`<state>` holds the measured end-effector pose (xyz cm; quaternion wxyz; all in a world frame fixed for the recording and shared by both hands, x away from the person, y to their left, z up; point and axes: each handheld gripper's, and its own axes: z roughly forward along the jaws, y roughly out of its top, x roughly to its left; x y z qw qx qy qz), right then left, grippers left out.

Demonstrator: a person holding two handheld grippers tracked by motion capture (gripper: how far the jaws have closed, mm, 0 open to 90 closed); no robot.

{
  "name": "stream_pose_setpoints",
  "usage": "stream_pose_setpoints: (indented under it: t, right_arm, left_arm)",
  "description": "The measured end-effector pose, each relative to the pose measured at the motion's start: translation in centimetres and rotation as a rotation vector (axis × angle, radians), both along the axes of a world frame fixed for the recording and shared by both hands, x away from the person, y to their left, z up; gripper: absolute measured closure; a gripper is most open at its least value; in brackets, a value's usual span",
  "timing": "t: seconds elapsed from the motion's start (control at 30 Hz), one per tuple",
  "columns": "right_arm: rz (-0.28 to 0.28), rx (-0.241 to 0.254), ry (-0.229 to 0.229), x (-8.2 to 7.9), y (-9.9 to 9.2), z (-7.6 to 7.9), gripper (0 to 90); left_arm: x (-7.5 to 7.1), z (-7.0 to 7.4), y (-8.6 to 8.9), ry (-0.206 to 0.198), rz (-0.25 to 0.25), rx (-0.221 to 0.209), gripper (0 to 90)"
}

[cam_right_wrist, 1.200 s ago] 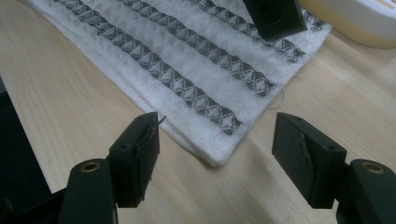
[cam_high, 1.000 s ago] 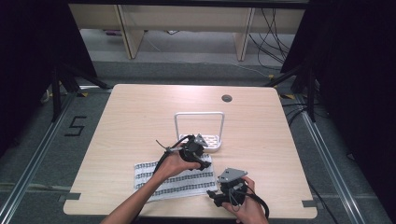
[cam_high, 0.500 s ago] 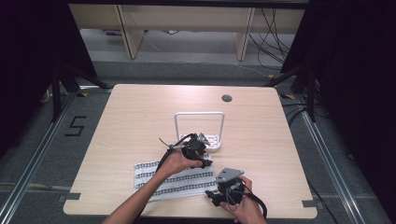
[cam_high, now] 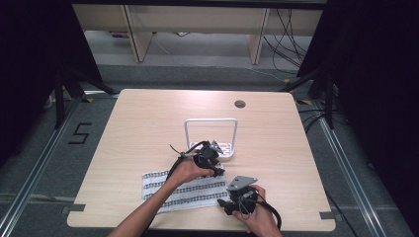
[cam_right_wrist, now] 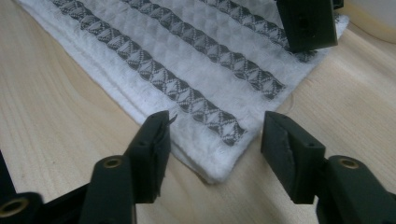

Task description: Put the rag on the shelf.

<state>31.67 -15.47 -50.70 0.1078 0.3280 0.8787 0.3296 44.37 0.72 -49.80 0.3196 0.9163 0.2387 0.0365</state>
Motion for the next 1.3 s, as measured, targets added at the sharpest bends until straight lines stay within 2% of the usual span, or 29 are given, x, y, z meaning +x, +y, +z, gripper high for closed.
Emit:
stream_pose_setpoints:
  t: [0.07, 0.1, 0.13, 0.2, 0.23, 0.27, 0.3, 0.33, 0.37, 0.4, 0.47, 0.5, 0.53, 0.57, 0.63, 0.7, 0.73, 0.77, 0.8, 0.9, 0.97, 1.03, 1.07, 1.13, 1.17, 1.23, 1.3]
  right_arm:
    - [0.004, 0.007, -0.005, 0.1, 0.0, -0.1, 47.5]
    - [-0.002, 0.008, 0.013, 0.1, -0.1, 0.1, 49.7]
    - [-0.001, 0.008, 0.017, 0.1, -0.2, 0.1, 54.4]
    - [0.000, 0.007, 0.012, 0.2, -0.2, 0.1, 56.2]
    - [0.017, 0.013, -0.007, 0.4, -0.2, 0.0, 63.0]
    - [0.017, 0.013, -0.007, 0.4, -0.2, 0.0, 63.0]
    - [0.030, 0.000, 0.002, 0.5, -0.3, 0.2, 71.2]
    - [0.030, 0.000, 0.002, 0.5, -0.3, 0.2, 71.2]
    - [0.035, -0.005, -0.004, 0.7, -0.3, 0.2, 77.5]
    - [0.035, -0.005, -0.004, 0.7, -0.3, 0.2, 77.5]
    - [0.036, 0.014, -0.007, 0.8, -0.3, 0.0, 83.4]
    - [0.037, 0.009, 0.012, 0.8, -0.4, 0.2, 84.2]
    - [0.037, 0.009, 0.012, 0.8, -0.4, 0.2, 84.2]
    - [0.040, 0.014, -0.012, 0.8, -0.4, 0.0, 85.3]
    - [0.047, 0.024, -0.023, 0.9, -0.5, 0.3, 85.8]
    - [0.033, 0.028, -0.008, 0.7, -0.7, 0.8, 86.0]
    - [0.038, 0.043, -0.025, 0.8, -0.8, 0.9, 86.0]
    - [0.029, 0.052, -0.006, 0.7, -0.9, 1.3, 86.1]
    - [0.029, 0.052, -0.006, 0.7, -0.9, 1.3, 86.1]
    - [0.041, 0.099, -0.033, 0.7, -1.3, 2.2, 86.2]
    - [0.039, 0.106, -0.037, 0.7, -1.3, 2.4, 86.3]
    - [0.041, 0.126, -0.066, 0.7, -1.3, 3.1, 86.3]
    - [0.041, 0.126, -0.066, 0.7, -1.3, 3.1, 86.3]
    - [0.046, 0.136, -0.062, 0.6, -1.5, 3.6, 86.3]
    - [0.047, 0.147, -0.084, 0.6, -1.6, 4.2, 86.3]
    - [0.035, 0.154, -0.073, 0.4, -1.6, 4.5, 86.3]
    - [0.060, 0.172, -0.115, 0.7, -1.8, 5.7, 86.4]
  left_arm:
    - [0.1, 0.0, 0.1, -0.001, -0.003, 0.003, 58.2]
    - [0.0, 0.0, 0.1, 0.000, 0.001, 0.001, 58.2]
    - [0.0, 0.0, 0.0, -0.004, 0.001, 0.002, 63.4]
    - [0.0, 0.0, 0.0, -0.004, -0.006, 0.002, 65.2]
    - [-0.2, 0.0, 0.0, -0.006, -0.011, 0.003, 70.3]
    - [-0.2, 0.0, 0.0, -0.006, -0.011, 0.003, 72.8]
    - [-0.2, 0.0, -0.1, -0.013, -0.029, 0.008, 75.6]
    - [-0.2, 0.0, -0.1, -0.013, -0.029, 0.008, 77.3]
    - [-0.3, 0.0, -0.1, -0.005, -0.035, 0.004, 79.4]
    - [-0.3, 0.0, -0.1, -0.005, -0.035, 0.004, 80.5]
    - [-0.3, 0.0, -0.1, -0.006, -0.038, 0.004, 82.1]
    - [-0.4, 0.1, 0.0, -0.008, -0.042, 0.002, 82.7]
    - [-0.4, 0.1, 0.0, -0.008, -0.042, 0.002, 83.3]
    - [-0.4, 0.2, 0.0, -0.013, -0.047, 0.000, 83.7]
    - [-0.6, 0.9, 0.4, -0.022, -0.044, -0.016, 83.9]
    - [-0.8, 1.6, 0.8, -0.026, -0.029, -0.040, 84.0]
    - [-0.9, 1.9, 1.0, -0.029, -0.031, -0.051, 84.0]
    - [-0.9, 1.9, 1.0, -0.029, -0.031, -0.051, 84.1]
    - [-1.0, 2.2, 1.2, -0.033, -0.027, -0.055, 84.1]
    - [-1.6, 3.4, 2.1, -0.038, -0.003, -0.085, 84.1]
    - [-1.8, 3.7, 2.3, -0.035, 0.002, -0.093, 84.1]
    - [-2.3, 4.8, 3.1, -0.047, 0.026, -0.131, 84.1]
    - [-2.3, 4.8, 3.1, -0.047, 0.026, -0.131, 84.1]
    - [-2.7, 5.9, 3.7, -0.057, 0.040, -0.151, 84.1]
    - [-3.0, 6.8, 4.2, -0.055, 0.044, -0.164, 84.1]
    - [-3.3, 7.3, 4.6, -0.059, 0.059, -0.177, 84.1]
    - [-3.6, 8.4, 5.2, -0.074, 0.068, -0.185, 84.1]
